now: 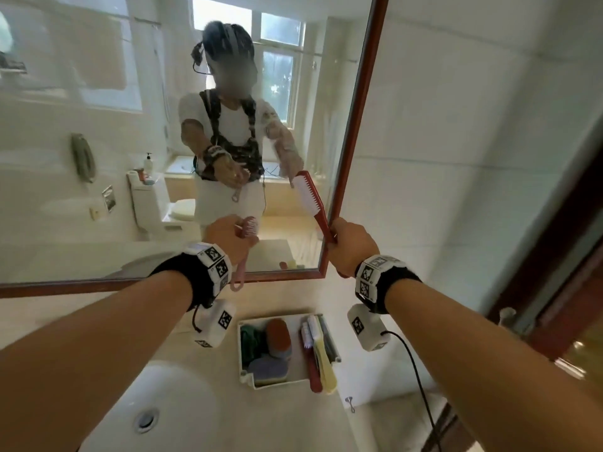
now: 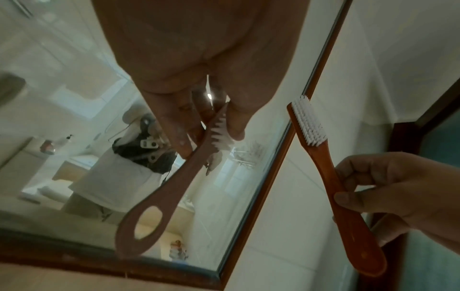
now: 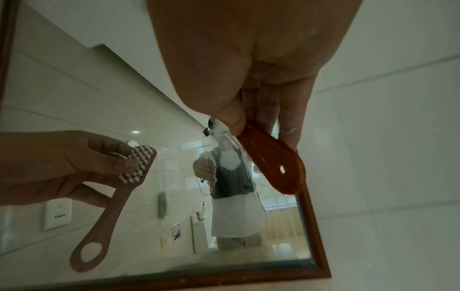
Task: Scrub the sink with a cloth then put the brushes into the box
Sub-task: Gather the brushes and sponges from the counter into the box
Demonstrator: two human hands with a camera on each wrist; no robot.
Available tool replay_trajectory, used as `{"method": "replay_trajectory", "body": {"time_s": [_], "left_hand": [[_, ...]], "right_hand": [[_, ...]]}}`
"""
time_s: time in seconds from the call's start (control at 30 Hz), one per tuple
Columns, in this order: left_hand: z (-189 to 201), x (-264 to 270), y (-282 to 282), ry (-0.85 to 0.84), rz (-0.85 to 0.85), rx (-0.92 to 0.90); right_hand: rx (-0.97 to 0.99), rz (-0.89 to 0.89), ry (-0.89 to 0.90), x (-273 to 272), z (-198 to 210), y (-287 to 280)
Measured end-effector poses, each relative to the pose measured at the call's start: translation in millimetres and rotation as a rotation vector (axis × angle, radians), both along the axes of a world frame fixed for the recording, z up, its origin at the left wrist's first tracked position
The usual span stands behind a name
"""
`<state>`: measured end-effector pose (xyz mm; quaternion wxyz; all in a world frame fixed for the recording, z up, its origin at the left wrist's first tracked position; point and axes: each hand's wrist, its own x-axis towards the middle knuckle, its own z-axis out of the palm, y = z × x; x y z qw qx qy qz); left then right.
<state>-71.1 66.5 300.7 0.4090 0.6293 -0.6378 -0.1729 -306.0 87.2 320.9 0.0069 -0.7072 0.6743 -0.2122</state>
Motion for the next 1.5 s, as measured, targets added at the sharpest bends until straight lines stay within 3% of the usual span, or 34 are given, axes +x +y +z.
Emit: {"method": "replay_trajectory", "body": {"time_s": [0.4,0.57,0.8,1.27,1.37,1.5], "left_hand": [[-131.3,-90.5,-104.4,-0.099,-0.157,0.347],[-197.7,-95.4,-99.9,-0.18,-0.215,0.483],[-254.4,-108.9,-94.6,-0.123,-0.15,0.652],[-310.7,-172.2,-102.2,-0.173,0.095,0.747],[-317.9,-180.5,-98.1,-0.21,0.091,0.719],[-324.9,-186.9,-91.8,-0.316,-0.018,0.737]], "right_hand": [[0.388,-0.226,-0.104,-73.3,-141.9,-69.3],[0.541,-0.237,-0.18,-78.7,-206.7,-76.7],[0.702,-0.179,-0.232,-79.9,-268.1,-82.6],[0.871,-0.124,-0.259,-96.3,-329.9,-89.5],[0.888,-0.107,-0.25,-101.2,-335.8,-90.4],[0.844,-0.073,-0.106,-106.2,-335.2,-91.9]]}}
